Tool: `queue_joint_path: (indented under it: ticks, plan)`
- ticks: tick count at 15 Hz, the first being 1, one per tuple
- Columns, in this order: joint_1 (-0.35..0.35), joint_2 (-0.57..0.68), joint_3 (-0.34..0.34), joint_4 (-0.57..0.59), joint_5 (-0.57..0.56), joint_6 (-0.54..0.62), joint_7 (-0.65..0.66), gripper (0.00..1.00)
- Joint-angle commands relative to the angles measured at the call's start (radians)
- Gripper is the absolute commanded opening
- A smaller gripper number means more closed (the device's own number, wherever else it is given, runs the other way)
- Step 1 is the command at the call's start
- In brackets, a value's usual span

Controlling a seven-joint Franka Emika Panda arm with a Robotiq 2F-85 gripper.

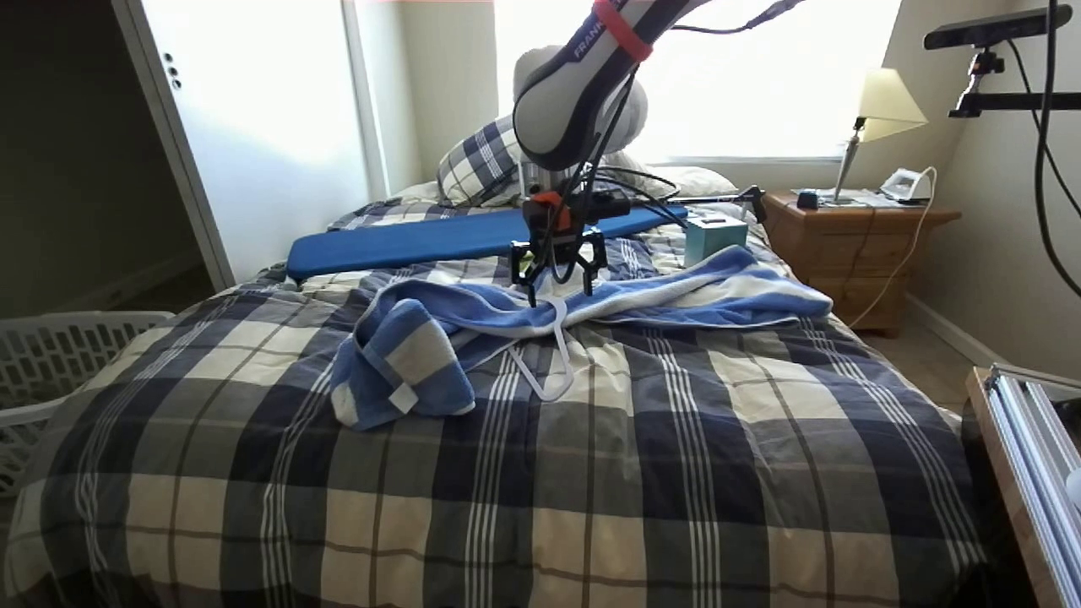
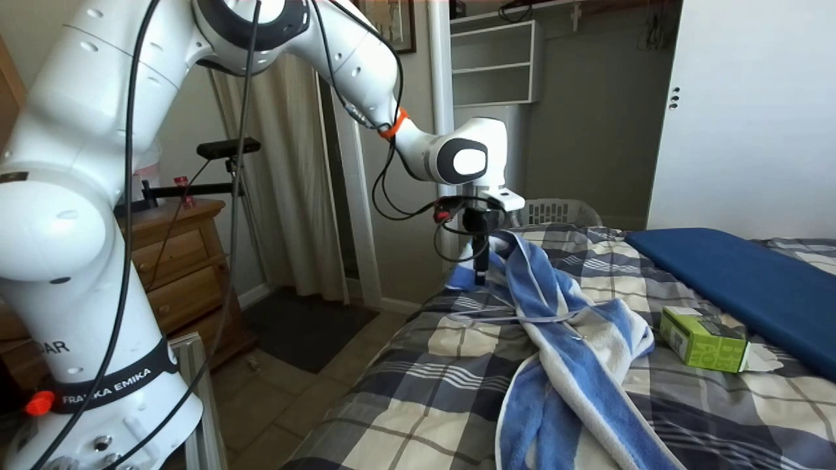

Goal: Thread the towel through the hanger

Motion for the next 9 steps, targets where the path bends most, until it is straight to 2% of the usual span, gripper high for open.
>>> queue_joint_path:
  ticks: [1,9]
  plan:
    - [-0.015,-0.023,0.020,-0.028,-0.019,0.004,0.020,1.00]
    - [-0.013,-0.053,0.019,-0.071,-0.020,0.015,0.026,1.00]
